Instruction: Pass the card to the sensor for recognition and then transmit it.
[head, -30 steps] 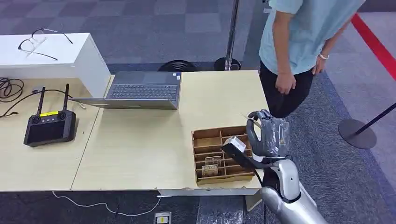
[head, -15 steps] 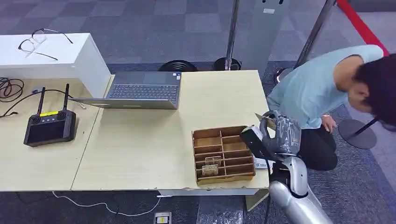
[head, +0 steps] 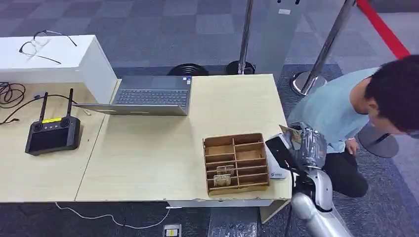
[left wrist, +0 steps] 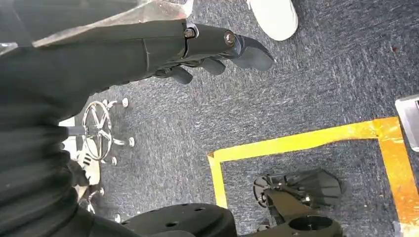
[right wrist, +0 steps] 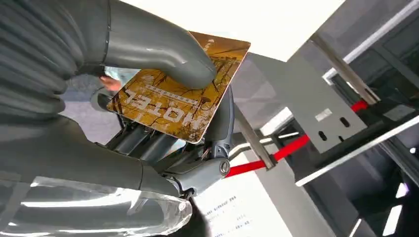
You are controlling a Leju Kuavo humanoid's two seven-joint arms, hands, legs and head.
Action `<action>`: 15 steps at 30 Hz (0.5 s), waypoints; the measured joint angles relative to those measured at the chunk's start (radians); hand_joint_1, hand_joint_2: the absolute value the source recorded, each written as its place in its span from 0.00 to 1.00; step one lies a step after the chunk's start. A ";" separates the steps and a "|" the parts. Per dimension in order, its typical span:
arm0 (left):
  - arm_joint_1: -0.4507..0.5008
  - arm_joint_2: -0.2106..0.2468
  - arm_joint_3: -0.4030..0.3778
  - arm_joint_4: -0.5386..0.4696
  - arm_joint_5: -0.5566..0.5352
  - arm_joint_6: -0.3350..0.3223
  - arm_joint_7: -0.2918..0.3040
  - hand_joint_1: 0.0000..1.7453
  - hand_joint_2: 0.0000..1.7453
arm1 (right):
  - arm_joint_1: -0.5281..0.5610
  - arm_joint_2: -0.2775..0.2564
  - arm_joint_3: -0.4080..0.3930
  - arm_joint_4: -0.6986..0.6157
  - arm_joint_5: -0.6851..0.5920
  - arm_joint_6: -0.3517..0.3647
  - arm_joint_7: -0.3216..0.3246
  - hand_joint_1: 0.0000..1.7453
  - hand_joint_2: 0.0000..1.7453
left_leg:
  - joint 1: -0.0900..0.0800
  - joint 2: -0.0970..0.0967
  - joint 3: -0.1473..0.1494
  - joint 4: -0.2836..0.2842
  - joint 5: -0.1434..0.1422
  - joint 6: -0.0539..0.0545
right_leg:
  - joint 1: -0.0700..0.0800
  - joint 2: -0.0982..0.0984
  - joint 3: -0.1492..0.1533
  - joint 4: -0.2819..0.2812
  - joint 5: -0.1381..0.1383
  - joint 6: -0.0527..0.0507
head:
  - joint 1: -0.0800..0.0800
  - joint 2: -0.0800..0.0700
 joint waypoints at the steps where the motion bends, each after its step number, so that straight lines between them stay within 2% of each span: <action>1: 0.000 0.000 0.000 0.000 0.000 0.000 0.000 0.00 1.00 | 0.002 0.000 0.000 0.003 0.000 0.000 0.000 1.00 1.00 | 0.000 0.000 0.000 0.000 0.000 0.000 | 0.000 0.000 0.000 0.000 0.000 0.000 | 0.000 0.000; 15: 0.000 0.000 0.000 0.000 -0.001 0.003 0.001 0.00 1.00 | 0.031 0.015 0.009 0.082 -0.042 0.000 -0.018 1.00 1.00 | 0.000 0.000 0.000 0.000 0.000 0.000 | 0.000 0.000 0.000 0.000 0.000 0.000 | 0.000 0.000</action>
